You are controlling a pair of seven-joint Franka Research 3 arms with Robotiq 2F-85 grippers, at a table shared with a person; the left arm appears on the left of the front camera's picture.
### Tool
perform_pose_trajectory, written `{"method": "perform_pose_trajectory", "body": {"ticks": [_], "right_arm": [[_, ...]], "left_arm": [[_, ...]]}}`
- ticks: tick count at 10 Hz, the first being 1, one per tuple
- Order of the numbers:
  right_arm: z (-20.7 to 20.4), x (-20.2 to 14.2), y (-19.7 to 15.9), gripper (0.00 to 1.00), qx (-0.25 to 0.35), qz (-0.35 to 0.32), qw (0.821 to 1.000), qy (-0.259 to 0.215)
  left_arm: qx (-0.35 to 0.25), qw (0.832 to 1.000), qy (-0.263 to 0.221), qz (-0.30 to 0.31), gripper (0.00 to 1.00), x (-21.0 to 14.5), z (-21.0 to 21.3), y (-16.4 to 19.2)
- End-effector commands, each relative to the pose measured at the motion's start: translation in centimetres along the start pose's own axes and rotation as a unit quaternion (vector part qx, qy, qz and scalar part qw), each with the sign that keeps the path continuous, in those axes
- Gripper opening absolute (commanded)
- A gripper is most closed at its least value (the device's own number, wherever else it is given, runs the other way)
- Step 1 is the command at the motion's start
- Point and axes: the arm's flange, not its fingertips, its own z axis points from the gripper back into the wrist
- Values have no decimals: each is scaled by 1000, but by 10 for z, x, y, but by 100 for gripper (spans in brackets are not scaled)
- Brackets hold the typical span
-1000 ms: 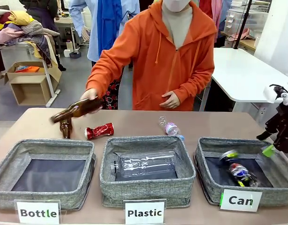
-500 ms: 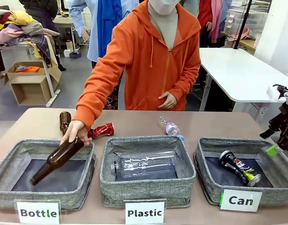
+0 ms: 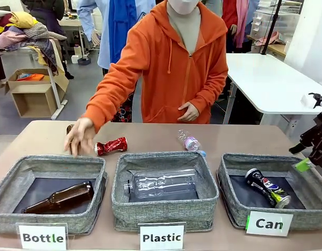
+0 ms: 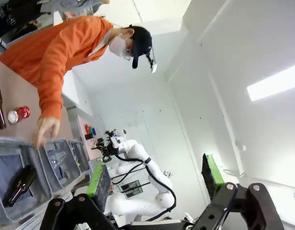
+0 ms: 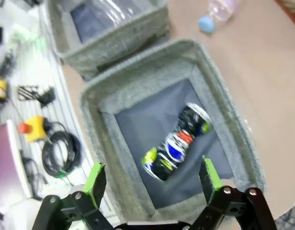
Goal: Sort the can waste into the basket.
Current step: Pick up the can waste from the table and place it in the right Fabric basket.
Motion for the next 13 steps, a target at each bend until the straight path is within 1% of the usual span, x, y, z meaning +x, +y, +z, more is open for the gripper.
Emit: {"method": "perform_pose_trajectory", "body": {"ticks": [1,2,3,4,5,6,7,8,9,10,11,13], "right_arm": [[8,12,-9,100,65,-54,988,-126],[9,16,-12,100,102,-95,968,-207],[11,16,-15,100,135,-155,940,-272],[17,11,-19,100,212,-200,902,-317],[17,5,-26,100,266,-238,869,-344],[15,-3,-34,100,289,-269,847,-356],[14,-12,-40,100,319,-283,830,-359],[13,-20,-47,100,319,-294,824,-365],[8,-25,-55,100,303,-301,829,-362],[5,-25,-35,100,318,-262,839,-355],[5,-25,-35,100,318,-262,839,-355],[5,-25,-35,100,318,-262,839,-355]], "left_arm": [[23,998,62,-12,100,-19,-27,0],[46,993,102,-19,100,-35,-53,6],[74,987,145,-20,100,-54,-77,17],[101,977,187,-25,100,-76,-97,28],[115,969,215,-32,100,-93,-113,37],[131,963,231,-39,100,-111,-126,47],[151,956,247,-46,100,-131,-137,59],[166,950,258,-65,100,-146,-145,74],[166,948,261,-73,100,-157,-151,89],[184,952,227,-86,100,-159,-155,100],[162,949,266,-49,100,-144,-150,80],[162,949,266,-49,100,-144,-150,80]]}}
